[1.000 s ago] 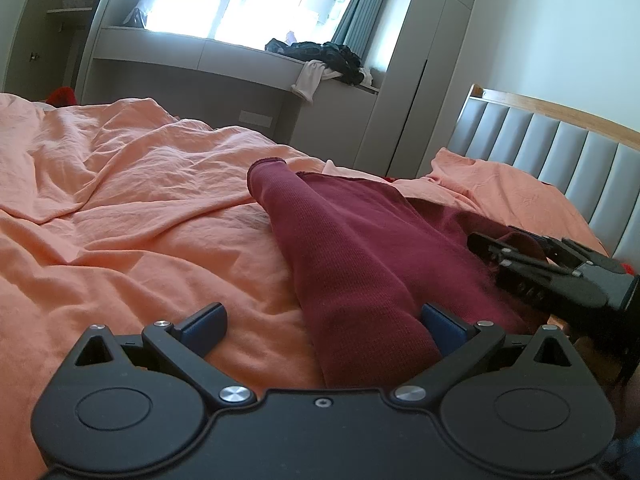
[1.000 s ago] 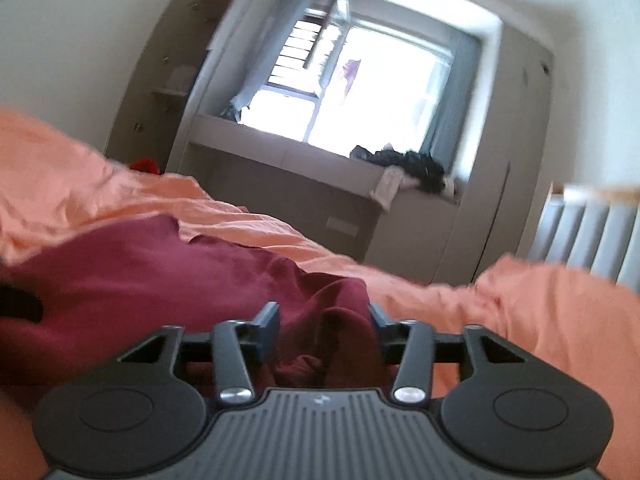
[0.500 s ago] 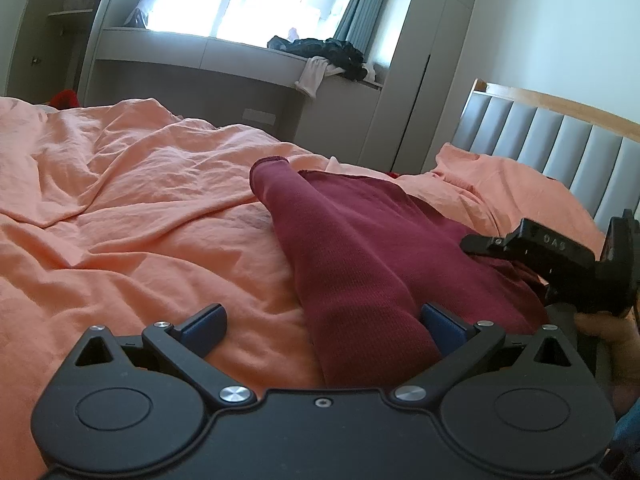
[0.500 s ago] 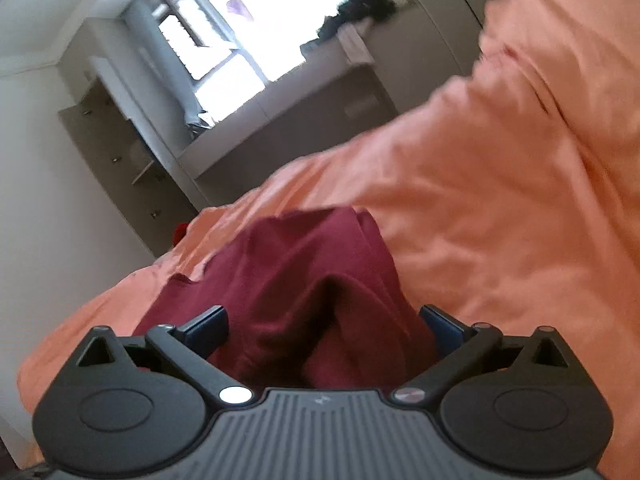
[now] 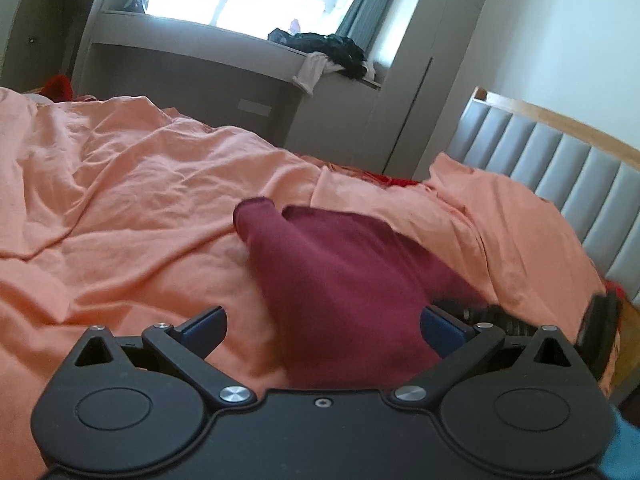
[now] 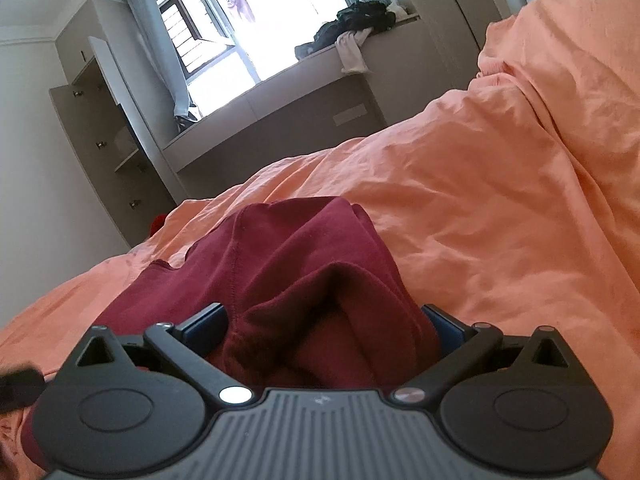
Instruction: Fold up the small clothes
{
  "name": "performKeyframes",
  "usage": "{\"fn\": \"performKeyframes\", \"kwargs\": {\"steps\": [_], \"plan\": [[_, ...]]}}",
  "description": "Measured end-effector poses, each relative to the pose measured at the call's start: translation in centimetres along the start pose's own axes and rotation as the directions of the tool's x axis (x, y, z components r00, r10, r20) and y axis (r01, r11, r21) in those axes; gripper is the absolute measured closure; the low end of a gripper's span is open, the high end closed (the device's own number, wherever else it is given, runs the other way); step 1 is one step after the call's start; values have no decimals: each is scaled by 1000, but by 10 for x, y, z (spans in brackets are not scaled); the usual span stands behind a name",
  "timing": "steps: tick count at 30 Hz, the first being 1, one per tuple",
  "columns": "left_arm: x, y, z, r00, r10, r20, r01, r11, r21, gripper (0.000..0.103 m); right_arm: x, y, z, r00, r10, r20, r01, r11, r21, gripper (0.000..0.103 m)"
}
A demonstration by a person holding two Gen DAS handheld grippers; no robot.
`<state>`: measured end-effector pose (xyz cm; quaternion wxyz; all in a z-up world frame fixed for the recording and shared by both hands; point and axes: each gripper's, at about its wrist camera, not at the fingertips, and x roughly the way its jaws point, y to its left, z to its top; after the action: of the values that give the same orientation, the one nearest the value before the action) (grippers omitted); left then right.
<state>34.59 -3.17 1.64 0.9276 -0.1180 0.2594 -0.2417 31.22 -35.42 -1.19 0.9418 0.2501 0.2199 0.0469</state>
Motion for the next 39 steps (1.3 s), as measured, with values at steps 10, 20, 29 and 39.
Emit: {"fn": "performKeyframes", "kwargs": {"steps": [10,20,29,39], "plan": [[26,21,-31,1000,15,-21,-17,998,-65,0,-3,1,-8,999,-4,40,4,1000,-1,0],[27,24,-32,1000,6,-11,-6,997,-77,0,-4,4,-12,998,-23,54,22,1000,8,0],[27,24,-34,1000,7,-4,-8,997,-76,0,-5,4,-14,998,-23,64,23,1000,11,0],[27,24,-34,1000,8,-3,-8,997,-76,0,-5,4,-15,998,-24,65,23,1000,11,0]]}}
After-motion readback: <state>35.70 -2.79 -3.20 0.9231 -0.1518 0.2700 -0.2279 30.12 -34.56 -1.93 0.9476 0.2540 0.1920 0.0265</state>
